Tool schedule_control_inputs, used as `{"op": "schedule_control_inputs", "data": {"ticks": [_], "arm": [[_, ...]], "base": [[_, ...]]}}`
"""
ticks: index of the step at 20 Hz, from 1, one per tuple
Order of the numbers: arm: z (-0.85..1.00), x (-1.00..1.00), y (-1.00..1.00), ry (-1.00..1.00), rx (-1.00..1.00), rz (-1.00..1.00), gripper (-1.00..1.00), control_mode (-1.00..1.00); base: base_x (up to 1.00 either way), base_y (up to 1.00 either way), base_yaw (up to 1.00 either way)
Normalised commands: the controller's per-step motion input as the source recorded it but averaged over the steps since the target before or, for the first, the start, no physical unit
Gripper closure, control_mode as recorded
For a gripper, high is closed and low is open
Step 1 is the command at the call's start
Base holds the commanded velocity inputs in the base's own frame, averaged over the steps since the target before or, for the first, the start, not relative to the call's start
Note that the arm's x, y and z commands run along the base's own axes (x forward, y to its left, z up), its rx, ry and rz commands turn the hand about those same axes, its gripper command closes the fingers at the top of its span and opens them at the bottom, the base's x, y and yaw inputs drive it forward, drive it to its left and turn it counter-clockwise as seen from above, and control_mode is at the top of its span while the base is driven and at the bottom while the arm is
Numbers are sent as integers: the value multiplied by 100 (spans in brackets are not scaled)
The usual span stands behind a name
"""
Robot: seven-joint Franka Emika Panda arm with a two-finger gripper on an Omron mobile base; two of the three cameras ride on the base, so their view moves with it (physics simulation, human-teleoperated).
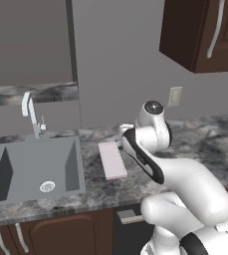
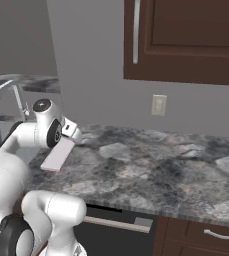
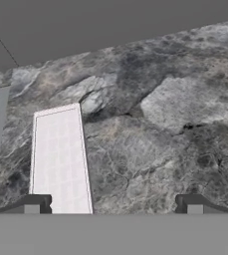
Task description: The ice cube tray has been filled with water. Take the tray and place it in the freezer to make ice. Close the freezer door after placing the tray.
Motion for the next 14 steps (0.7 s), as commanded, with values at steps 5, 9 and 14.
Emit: {"op": "schedule_control_inputs", "data": {"ticks": [5, 9, 14], "arm": [[-26, 23, 13, 7, 3, -7, -100, -100], [-23, 39, 4, 10, 3, -3, -100, -100], [-3, 48, 1, 1, 2, 0, -100, -100]], "base": [[0, 0, 0], [0, 0, 0], [0, 0, 0]]}}
